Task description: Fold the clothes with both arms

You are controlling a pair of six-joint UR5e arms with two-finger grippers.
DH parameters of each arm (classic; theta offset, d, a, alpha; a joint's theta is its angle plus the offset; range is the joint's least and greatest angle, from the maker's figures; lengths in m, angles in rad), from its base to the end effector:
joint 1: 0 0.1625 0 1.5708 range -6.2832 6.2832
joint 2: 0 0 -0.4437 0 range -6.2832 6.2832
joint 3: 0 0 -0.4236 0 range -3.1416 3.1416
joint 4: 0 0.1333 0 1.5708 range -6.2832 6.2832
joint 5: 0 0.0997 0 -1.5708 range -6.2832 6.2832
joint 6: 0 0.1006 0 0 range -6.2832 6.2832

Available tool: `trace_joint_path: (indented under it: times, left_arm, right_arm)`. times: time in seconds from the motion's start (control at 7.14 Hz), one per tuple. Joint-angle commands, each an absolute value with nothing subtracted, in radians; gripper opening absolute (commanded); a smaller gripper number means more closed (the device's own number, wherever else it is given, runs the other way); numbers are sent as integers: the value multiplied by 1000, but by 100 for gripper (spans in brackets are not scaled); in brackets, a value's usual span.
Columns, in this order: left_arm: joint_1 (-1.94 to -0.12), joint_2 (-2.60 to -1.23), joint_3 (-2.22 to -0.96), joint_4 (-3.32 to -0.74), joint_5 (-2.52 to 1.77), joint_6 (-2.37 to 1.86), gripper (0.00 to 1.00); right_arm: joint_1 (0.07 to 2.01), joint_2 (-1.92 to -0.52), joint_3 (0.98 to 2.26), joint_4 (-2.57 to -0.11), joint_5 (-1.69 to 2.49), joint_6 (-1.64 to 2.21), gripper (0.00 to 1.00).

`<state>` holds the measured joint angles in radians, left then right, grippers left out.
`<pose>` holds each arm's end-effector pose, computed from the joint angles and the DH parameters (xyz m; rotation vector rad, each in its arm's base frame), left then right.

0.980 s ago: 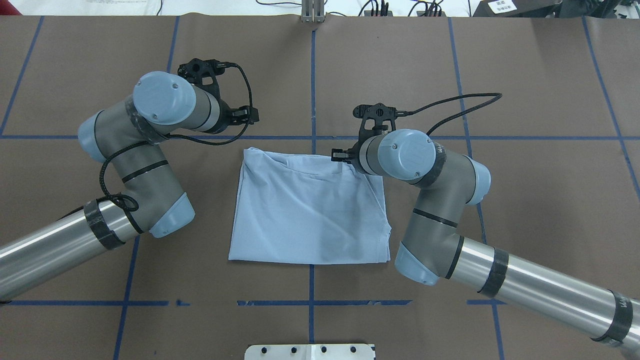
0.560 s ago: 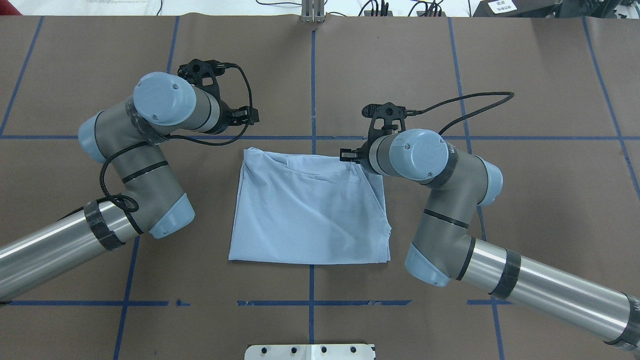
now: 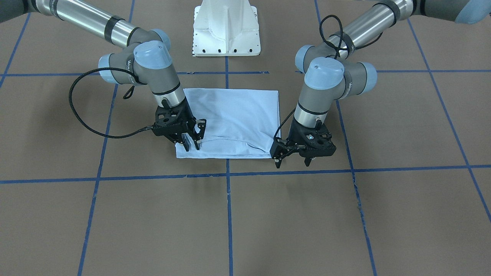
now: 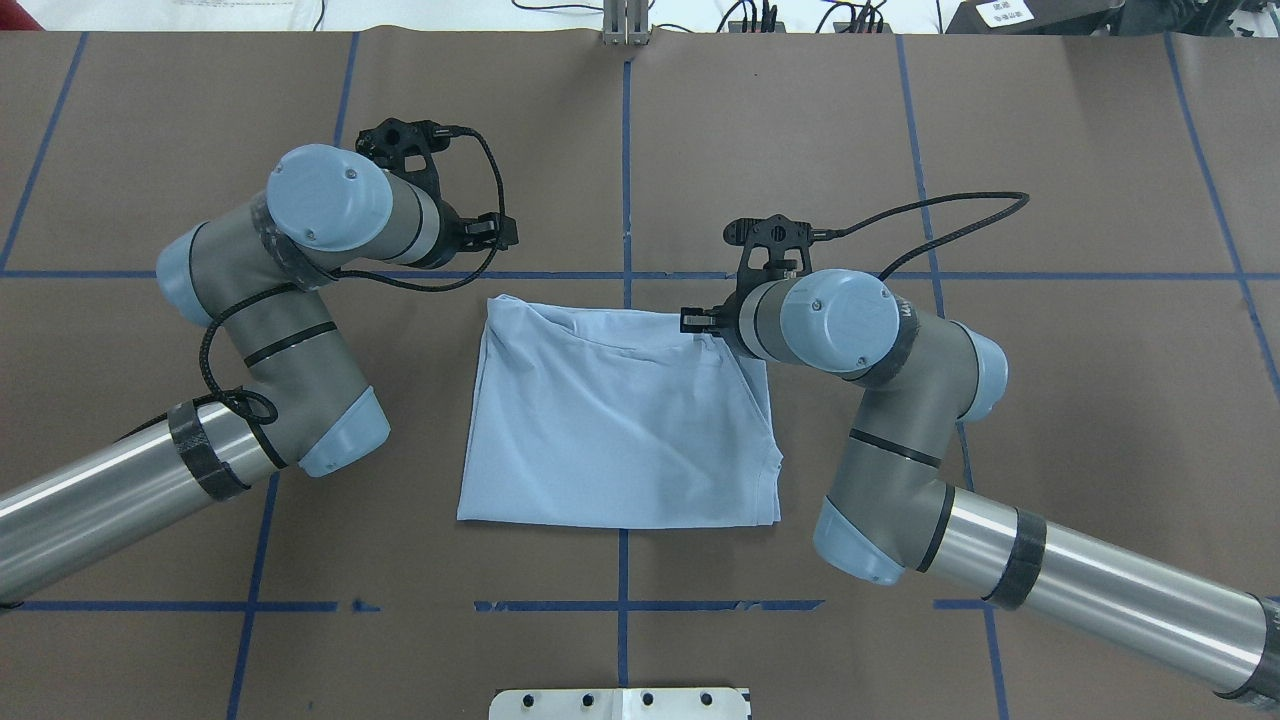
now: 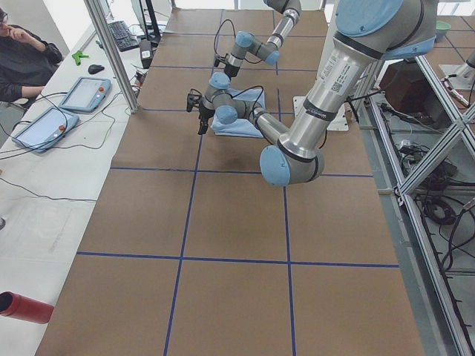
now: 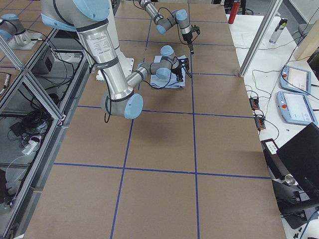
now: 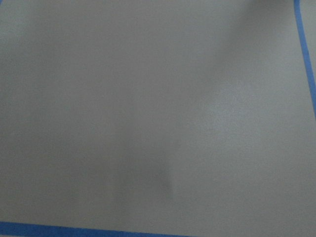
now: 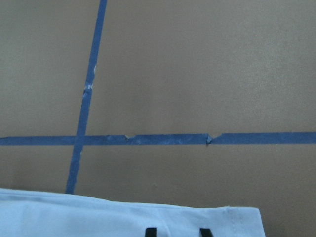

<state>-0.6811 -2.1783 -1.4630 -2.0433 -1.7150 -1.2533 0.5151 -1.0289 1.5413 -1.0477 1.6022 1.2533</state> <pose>0.5183 -0.5731 0.2976 0.3493 0.9182 -0.2639 -0.5759 -0.4755 0.3005 0.3931 -0.9597 0.1633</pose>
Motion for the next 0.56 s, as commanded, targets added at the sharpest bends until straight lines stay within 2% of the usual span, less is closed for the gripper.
trace_joint_path:
  times: [0.0,0.14,0.42]
  left_arm:
    - [-681,-2177,-1463,-2043,-1715,-1253,100]
    - [-681,-2178,-1463,-2043,-1715,-1253,100]
    - [-681,-2178,-1465,-2045,-1715,-1255,100]
  right_arm:
    - [509,-1032,1540,-1048,1600,1253,38]
    - [509,-1032,1540,-1048,1600,1253,29]
    - [511,-1032,1540,-1048,1600,1253,0]
